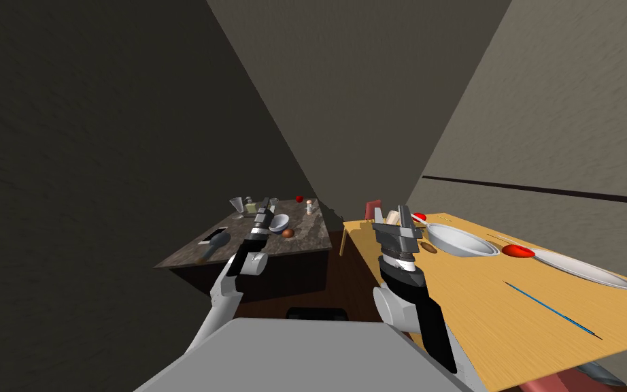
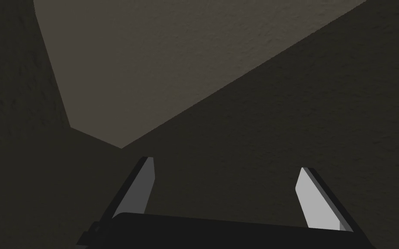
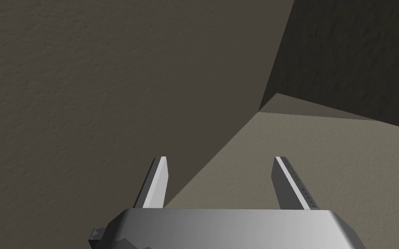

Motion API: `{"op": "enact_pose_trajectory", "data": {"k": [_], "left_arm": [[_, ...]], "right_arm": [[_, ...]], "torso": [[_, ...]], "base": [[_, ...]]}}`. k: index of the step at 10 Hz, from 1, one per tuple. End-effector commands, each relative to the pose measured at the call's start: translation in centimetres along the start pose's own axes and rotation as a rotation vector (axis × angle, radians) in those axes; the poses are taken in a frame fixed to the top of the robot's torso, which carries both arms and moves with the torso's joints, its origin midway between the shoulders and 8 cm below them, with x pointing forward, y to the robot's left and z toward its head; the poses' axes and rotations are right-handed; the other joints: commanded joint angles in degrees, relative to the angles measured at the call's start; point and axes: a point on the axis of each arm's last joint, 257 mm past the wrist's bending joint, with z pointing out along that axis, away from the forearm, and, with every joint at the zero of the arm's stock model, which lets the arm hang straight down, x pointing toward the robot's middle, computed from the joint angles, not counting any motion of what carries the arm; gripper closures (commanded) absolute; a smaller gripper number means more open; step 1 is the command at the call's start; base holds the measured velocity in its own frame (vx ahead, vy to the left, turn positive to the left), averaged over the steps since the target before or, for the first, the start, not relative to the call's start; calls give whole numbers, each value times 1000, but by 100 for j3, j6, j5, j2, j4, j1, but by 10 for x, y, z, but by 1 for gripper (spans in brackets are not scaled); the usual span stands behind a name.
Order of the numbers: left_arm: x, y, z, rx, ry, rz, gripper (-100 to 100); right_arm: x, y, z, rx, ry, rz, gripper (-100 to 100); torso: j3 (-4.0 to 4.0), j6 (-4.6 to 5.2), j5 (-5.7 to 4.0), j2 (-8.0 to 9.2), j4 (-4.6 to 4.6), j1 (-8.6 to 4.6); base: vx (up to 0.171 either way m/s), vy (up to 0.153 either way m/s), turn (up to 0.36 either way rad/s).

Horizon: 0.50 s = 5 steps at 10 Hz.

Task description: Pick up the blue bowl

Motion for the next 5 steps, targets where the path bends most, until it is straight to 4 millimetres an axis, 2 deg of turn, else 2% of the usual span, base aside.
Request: {"op": "enact_pose_trajectory", "data": {"k": [1, 3, 5], "left_arm": [[0, 0, 0, 0, 0, 0, -100], [0, 0, 0, 0, 0, 0, -100], [-4, 14, 7, -54, 3, 12, -100]], "right_arm": [[0, 0, 0, 0, 0, 0, 0], [0, 0, 0, 0, 0, 0, 0], [0, 0, 0, 0, 0, 0, 0]], "torso": [[0, 0, 0, 0, 0, 0], [-1, 0, 0, -1, 0, 1], [2, 1, -1, 4, 0, -10]], "base": [[4, 5, 14], [4, 4, 14], [-37, -62, -1]]}}
